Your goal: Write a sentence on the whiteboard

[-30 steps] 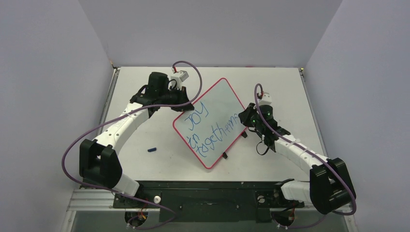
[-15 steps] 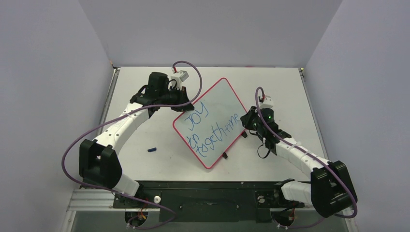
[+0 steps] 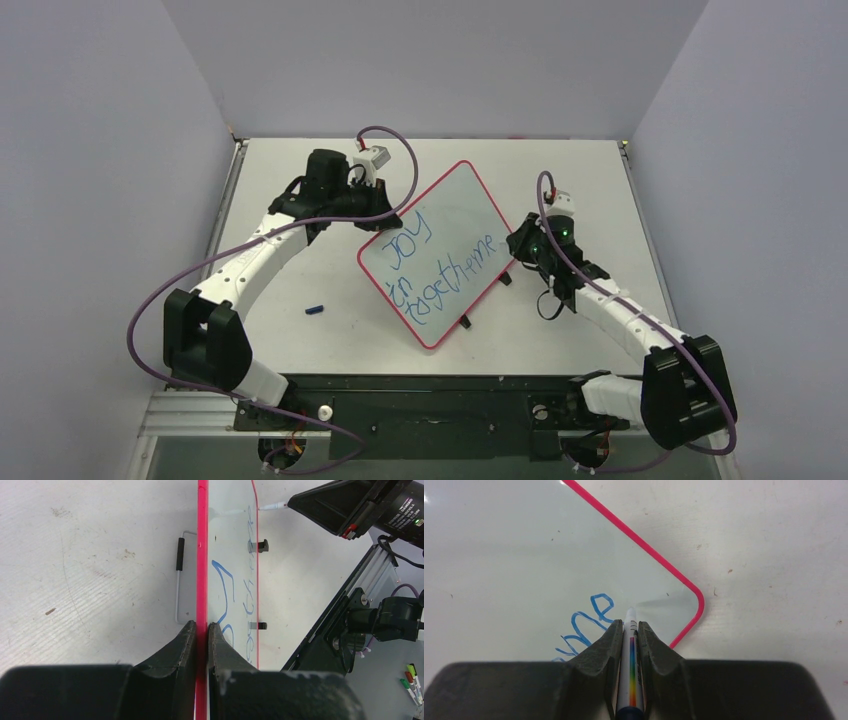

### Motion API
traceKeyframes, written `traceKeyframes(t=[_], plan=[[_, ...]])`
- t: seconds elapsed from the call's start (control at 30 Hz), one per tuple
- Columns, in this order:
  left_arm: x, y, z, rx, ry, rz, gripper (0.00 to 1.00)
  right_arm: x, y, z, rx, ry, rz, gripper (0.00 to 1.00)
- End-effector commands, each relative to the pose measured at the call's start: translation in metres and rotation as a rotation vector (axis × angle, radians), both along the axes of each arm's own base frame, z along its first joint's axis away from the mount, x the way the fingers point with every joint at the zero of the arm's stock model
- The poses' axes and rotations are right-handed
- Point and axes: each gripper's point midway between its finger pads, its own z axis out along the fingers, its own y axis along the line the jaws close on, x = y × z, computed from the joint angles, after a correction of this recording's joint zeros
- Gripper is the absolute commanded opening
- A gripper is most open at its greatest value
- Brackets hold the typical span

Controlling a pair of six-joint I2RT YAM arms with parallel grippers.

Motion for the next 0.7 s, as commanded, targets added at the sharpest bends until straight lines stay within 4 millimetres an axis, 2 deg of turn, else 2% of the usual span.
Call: traceKeyframes(t=[0.0, 0.13, 0.3, 0.67], plan=[[0.004, 0.003, 0.013, 0.027, -0.102, -0.007, 0.0, 0.018, -0.004, 0.047, 0.031, -0.116, -0.031, 0.0], [0.004, 0.004, 0.012, 0.029, -0.102, -0.005, 0.0, 0.022, -0.006, 0.058, 0.062, -0.138, -0.03, 0.0], [0.003, 0.004, 0.012, 0.029, -0.104, -0.004, 0.0, 0.031, -0.007, 0.058, 0.102, -0.134, -0.027, 0.0], [0.004, 0.004, 0.013, 0.028, -0.106, -0.004, 0.0, 0.04, 0.007, 0.055, 0.159, -0.126, 0.013, 0.0]])
